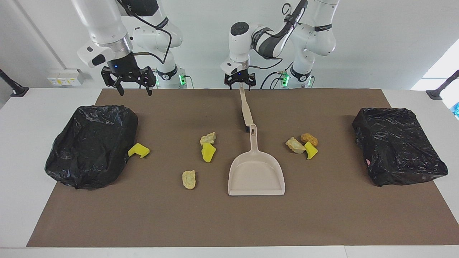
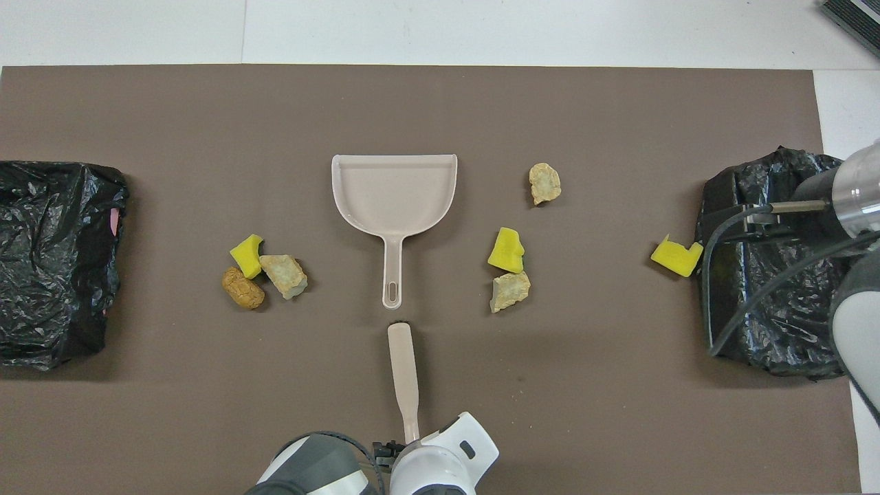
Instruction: Sweep and dump trash in bin
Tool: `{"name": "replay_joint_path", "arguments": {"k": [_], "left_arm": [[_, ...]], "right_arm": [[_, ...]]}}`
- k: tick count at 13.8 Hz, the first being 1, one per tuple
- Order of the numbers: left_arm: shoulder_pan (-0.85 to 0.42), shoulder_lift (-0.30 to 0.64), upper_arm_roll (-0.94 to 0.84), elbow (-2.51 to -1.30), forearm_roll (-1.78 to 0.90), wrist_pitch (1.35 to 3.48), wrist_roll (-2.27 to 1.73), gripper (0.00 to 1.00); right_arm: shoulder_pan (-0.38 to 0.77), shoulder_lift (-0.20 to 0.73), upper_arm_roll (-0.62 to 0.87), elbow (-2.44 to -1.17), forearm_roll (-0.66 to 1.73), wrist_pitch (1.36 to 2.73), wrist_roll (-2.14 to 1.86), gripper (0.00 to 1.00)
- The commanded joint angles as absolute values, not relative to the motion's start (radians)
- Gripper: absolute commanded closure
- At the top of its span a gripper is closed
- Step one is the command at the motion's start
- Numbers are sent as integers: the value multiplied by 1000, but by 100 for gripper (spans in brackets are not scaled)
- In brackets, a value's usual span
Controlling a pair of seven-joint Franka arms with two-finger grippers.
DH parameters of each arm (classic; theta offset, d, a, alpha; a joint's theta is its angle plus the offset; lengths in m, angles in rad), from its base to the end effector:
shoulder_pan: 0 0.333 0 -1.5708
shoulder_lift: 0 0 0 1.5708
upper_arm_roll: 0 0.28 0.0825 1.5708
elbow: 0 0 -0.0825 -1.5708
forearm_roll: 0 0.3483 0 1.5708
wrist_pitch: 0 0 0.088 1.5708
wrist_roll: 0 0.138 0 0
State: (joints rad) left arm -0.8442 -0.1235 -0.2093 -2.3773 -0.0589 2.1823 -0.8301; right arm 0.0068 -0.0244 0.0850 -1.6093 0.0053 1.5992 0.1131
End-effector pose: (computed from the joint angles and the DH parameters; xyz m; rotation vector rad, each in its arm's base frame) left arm 0.2190 -0.3903 0.3201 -3.0799 0.2862 0.0939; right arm 0.5128 0.0484 0.5557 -3.1367 0.0336 -0.0217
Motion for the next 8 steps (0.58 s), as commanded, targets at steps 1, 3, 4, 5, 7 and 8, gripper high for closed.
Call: {"name": "replay_joint_path", "arguments": {"k": [1,3,4,5,7,8], "left_arm": [[-890,-143,-190,-2439,-66,2246,-848,0],[-923,-97,-189,-2448,-66,2279,-870,0],[-955,-40,-187,-2447,-66,2304,-893,0],[-950,-32,-187,-2447,-66,2306,-882,0],[-937,-47,-180,-2410,-66,2272,-867,0],[-924,-55,-179,-2396,-64,2246,-867,0]], "right_arm": [[14,4,87,-1617,26,1646,95,0],[15,27,87,-1617,26,1649,95,0],[17,35,87,-1621,26,1654,100,0],[32,43,87,-1627,28,1667,107,0],[66,41,87,-1673,28,1736,150,0],[90,46,87,-1686,28,1764,182,0]]}}
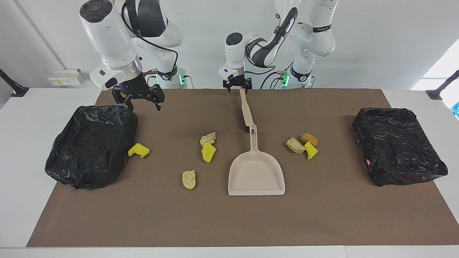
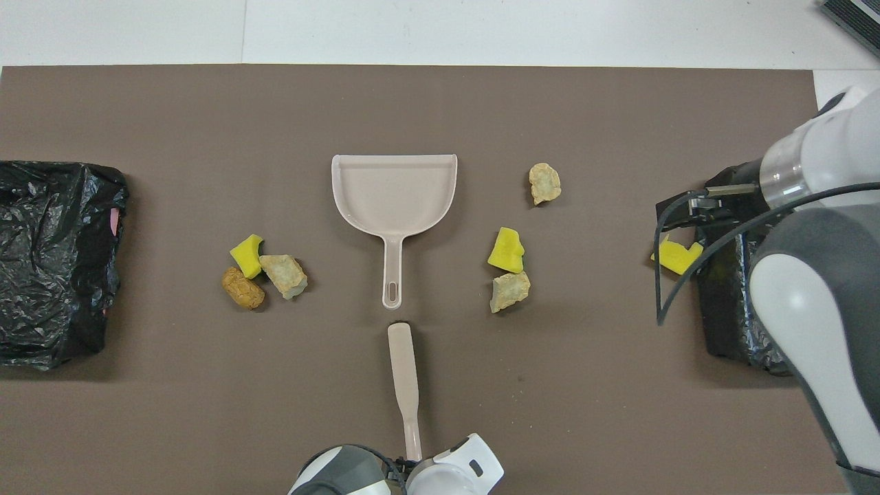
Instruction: Sweep and dump trash in bin
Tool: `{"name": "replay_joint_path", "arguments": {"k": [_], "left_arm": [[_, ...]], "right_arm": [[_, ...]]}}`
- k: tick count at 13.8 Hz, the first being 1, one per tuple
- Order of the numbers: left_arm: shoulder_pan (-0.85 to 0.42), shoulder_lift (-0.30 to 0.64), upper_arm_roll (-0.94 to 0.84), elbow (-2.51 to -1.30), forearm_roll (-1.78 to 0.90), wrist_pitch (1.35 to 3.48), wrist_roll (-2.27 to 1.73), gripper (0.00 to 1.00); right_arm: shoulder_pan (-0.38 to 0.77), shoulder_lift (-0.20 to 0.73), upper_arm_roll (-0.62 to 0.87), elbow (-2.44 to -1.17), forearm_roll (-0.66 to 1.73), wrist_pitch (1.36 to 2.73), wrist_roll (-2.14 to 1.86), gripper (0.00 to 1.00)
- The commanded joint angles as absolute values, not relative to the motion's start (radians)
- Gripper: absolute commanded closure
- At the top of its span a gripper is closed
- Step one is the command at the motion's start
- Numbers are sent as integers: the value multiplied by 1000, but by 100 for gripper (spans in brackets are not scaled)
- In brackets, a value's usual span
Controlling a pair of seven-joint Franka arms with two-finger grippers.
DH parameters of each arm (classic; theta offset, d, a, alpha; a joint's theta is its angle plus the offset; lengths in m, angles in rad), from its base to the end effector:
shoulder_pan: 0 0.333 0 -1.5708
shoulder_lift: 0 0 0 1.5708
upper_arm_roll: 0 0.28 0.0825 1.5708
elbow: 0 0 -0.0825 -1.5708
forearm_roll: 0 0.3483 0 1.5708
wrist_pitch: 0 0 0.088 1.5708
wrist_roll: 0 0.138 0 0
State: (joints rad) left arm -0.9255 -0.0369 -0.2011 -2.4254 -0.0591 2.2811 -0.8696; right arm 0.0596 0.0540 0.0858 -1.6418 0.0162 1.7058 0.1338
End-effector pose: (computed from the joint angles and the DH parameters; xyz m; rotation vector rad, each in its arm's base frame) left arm 0.1884 -0.4012 0.2712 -3.0493 0.3298 0.1354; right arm 0.5368 0.0798 0.5096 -3.1196 -0.0146 -0.0113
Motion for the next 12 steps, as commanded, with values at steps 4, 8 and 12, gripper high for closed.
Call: {"name": "replay_joint_path", "arguments": {"k": [4,8,12], "left_arm": [[-922,-55,-176,-2393,-63,2237,-868,0],[-919,-58,-175,-2381,-63,2148,-842,68],[-872,-101,-175,-2359,-63,2031,-773,100]], "right_arm": [[170,100,87,-1675,29,1833,267,0],[262,146,87,-1671,31,1922,368,0],[333,231,87,-1602,28,1960,454,0]]}}
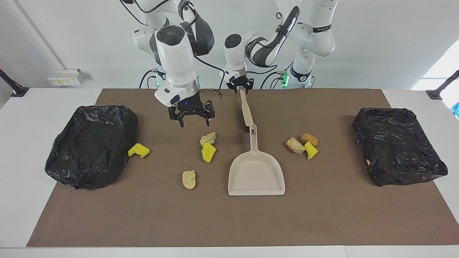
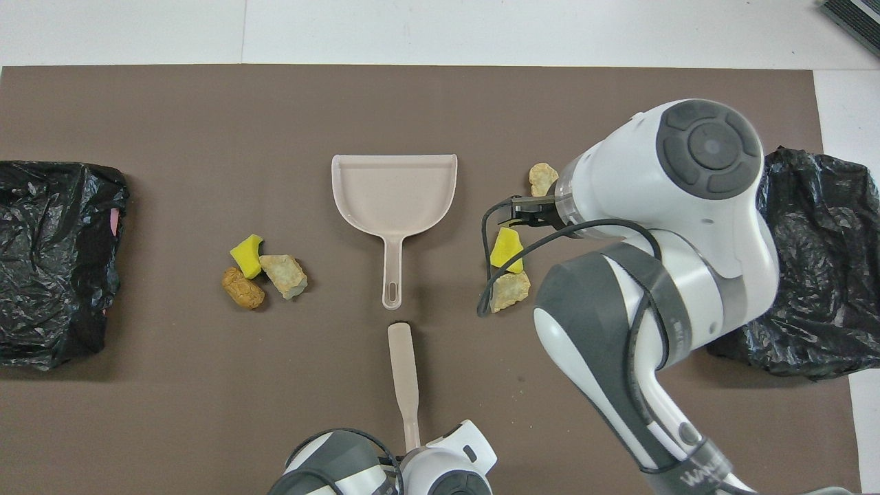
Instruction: Sweep and dump trash in bin
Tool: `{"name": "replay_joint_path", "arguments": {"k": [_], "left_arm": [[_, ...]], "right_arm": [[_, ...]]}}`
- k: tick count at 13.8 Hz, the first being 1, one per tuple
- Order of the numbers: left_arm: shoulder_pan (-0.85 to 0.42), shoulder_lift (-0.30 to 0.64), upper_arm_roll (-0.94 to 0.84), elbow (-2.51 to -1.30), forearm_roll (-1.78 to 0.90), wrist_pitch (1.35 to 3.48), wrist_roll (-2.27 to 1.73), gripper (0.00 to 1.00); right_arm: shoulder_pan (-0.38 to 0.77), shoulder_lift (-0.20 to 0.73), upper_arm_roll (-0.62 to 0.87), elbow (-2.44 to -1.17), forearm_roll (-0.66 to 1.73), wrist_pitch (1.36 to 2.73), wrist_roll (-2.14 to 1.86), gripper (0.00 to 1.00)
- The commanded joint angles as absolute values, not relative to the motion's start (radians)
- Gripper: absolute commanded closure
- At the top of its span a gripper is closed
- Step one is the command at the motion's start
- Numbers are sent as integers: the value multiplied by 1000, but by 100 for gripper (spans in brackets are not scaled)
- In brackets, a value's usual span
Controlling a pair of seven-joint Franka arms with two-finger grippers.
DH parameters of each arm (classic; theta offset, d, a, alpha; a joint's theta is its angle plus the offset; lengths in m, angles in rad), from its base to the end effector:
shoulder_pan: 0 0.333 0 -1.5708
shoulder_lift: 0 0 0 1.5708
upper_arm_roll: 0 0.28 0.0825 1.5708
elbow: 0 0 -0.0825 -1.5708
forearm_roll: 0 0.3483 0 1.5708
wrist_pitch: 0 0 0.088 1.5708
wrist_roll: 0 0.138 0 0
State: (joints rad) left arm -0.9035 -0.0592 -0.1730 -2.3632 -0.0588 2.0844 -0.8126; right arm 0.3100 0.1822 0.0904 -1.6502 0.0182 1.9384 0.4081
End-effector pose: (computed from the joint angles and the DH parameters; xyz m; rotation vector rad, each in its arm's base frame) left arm 0.2032 -0.3854 0.2914 -2.9566 0.3384 0.2385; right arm 0.5453 0.2296 0.4556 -3.0659 0.0241 -0.1303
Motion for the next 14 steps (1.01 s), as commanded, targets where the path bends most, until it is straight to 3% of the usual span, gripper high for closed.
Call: {"name": "replay_joint_path", "arguments": {"k": [1,5,7,14], "left_arm": [[-859,-106,-175,-2355,-61,2026,-766,100],[-832,-124,-175,-2350,-63,2001,-723,100],[-781,-150,-175,-2350,-63,1871,-637,100],[-487,-288,-166,-2349,-52,1683,-427,100]], "right_arm": [[337,245,87,-1594,28,1973,463,0],[334,259,87,-1594,71,1990,465,0],[341,268,87,-1601,80,2049,465,0],[391,305,87,-1606,104,2117,510,0]]}}
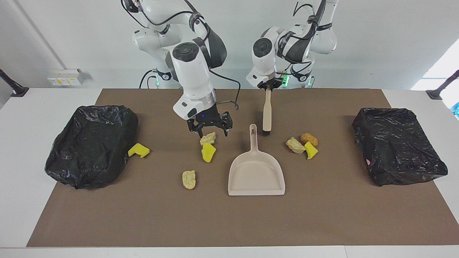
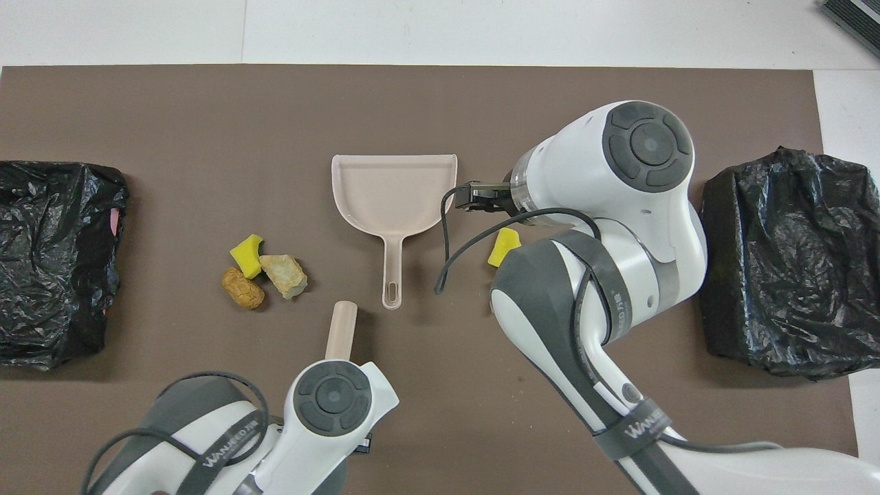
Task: Sweep and dump trash in bin
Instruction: 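Grasp the brush with the left gripper while the right gripper grasps the dustpan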
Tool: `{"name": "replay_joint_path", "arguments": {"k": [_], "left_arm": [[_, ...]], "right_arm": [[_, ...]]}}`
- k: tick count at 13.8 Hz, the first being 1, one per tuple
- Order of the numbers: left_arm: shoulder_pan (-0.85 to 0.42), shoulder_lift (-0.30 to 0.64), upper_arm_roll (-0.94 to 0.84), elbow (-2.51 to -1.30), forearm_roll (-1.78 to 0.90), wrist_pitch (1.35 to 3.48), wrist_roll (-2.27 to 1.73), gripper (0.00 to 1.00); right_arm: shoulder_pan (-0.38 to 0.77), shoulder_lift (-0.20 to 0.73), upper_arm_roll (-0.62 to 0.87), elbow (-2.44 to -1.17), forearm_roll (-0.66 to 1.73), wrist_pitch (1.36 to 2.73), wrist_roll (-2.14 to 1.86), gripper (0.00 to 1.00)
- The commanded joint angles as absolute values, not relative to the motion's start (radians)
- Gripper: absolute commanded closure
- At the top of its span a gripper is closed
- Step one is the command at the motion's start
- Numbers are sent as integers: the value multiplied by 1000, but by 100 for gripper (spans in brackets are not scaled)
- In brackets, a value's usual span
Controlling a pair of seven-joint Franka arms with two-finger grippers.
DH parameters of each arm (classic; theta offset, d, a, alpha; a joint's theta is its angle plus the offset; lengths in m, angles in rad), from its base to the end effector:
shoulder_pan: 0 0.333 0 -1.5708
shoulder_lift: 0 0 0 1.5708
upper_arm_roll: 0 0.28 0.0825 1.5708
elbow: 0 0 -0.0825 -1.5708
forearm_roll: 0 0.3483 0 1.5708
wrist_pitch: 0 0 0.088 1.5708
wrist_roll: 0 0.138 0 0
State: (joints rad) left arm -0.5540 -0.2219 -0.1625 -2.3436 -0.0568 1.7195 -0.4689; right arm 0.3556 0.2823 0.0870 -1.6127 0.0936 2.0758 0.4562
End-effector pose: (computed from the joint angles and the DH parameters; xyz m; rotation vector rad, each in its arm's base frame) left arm 0.2870 -0.2581 0.3496 -2.8717 0.3120 0.5070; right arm 0.5636 0.2703 0.4274 -2.9579 0.0845 -0.1719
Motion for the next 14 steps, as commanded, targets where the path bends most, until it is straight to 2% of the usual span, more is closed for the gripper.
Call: {"name": "replay_joint_path", "arguments": {"k": [1,5,10,12,13,14], "left_arm": [[-418,-320,-164,-2344,-51,1683,-376,100],[-188,-302,-166,-2292,34,1713,-230,100],[96,-242,-166,-2287,52,1966,-99,100],[184,-221,-166,-2287,52,1986,15,100],[207,-207,-166,-2287,52,2006,23,100],[213,-193,-166,-2290,52,2020,18,100]], "right_arm": [[406,317,87,-1605,94,2132,541,0],[504,365,84,-1608,40,2201,668,0],[597,460,86,-1624,-92,2324,859,0],[623,468,86,-1663,-95,2368,858,0],[632,474,86,-1675,-97,2368,859,3],[637,474,84,-1692,-103,2370,859,12]]}}
